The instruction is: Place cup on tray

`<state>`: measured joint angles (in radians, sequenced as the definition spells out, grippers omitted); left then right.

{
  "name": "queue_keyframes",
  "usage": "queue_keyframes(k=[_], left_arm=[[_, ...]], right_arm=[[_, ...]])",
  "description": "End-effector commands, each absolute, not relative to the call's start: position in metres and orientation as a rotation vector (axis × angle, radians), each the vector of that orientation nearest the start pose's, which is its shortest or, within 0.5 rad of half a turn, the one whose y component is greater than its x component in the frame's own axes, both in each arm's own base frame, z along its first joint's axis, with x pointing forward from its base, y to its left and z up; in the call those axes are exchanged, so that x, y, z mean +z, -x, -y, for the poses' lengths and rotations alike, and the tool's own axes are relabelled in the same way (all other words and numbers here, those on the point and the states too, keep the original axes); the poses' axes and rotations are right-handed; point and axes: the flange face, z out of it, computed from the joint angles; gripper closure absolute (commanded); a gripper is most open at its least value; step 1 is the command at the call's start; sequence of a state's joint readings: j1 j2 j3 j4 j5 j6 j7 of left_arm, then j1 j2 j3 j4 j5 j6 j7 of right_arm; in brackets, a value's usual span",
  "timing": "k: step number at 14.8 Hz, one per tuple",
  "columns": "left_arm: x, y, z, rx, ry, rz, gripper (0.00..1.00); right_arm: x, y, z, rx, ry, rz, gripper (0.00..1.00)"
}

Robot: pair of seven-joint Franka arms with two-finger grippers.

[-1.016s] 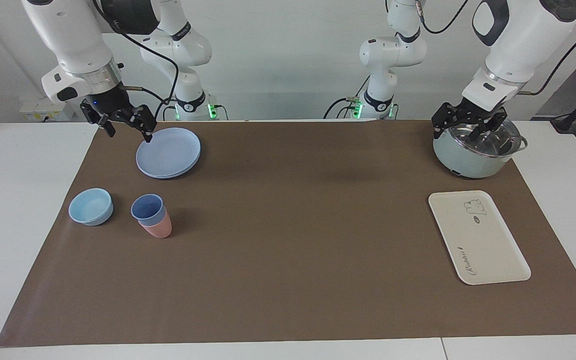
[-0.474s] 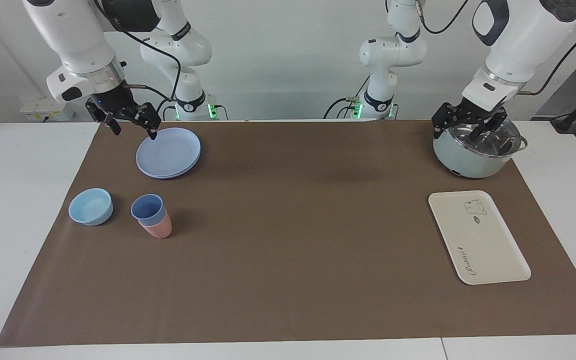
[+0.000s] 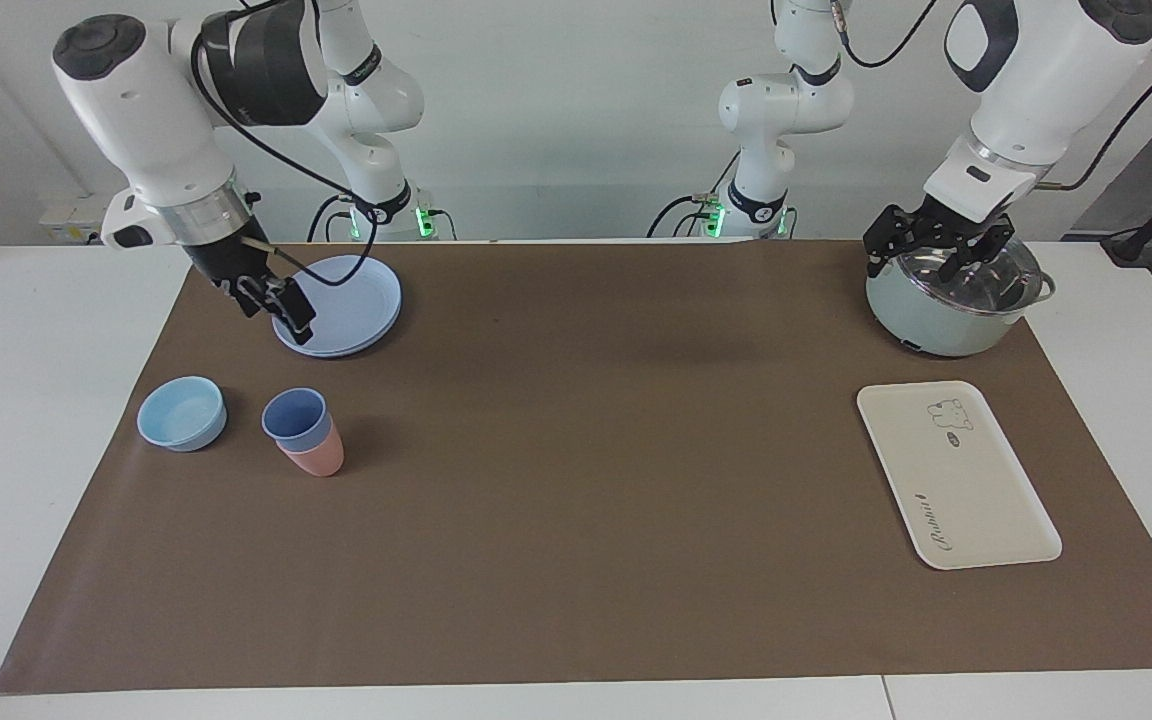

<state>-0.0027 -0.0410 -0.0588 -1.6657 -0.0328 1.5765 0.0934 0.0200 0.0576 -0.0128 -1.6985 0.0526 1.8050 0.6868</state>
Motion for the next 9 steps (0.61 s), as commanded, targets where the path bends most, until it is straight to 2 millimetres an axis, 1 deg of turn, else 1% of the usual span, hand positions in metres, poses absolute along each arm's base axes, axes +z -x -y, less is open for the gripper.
queue_keyframes(k=[1, 2, 3, 5, 6, 7, 9], left_arm=[[0.606, -0.53, 0.034, 0.077, 3.147, -0.229, 0.0], [0.606, -0.53, 0.034, 0.077, 3.147, -0.229, 0.0], [0.606, -0.53, 0.034, 0.077, 3.147, -0.229, 0.0], [0.605, -0.531, 0.034, 0.08, 3.147, -0.229, 0.0], [0.605, -0.531, 0.034, 0.08, 3.147, -0.229, 0.0], [0.605, -0.531, 0.034, 0.08, 3.147, -0.229, 0.0], [0.605, -0.531, 0.034, 0.08, 3.147, -0.229, 0.0]], right_arm=[[0.521, -0.611, 0.022, 0.036, 2.713, -1.25, 0.04], [0.512, -0.622, 0.04, 0.07, 2.637, -1.3, 0.04], [0.498, -0.631, 0.052, 0.095, 2.61, -1.332, 0.04], [0.477, -0.645, 0.061, 0.123, 2.606, -1.361, 0.04], [0.469, -0.652, 0.071, 0.131, 2.589, -1.39, 0.04], [0.456, -0.655, 0.085, 0.159, 2.56, -1.431, 0.03], [0.437, -0.66, 0.1, 0.214, 2.481, -1.474, 0.03]])
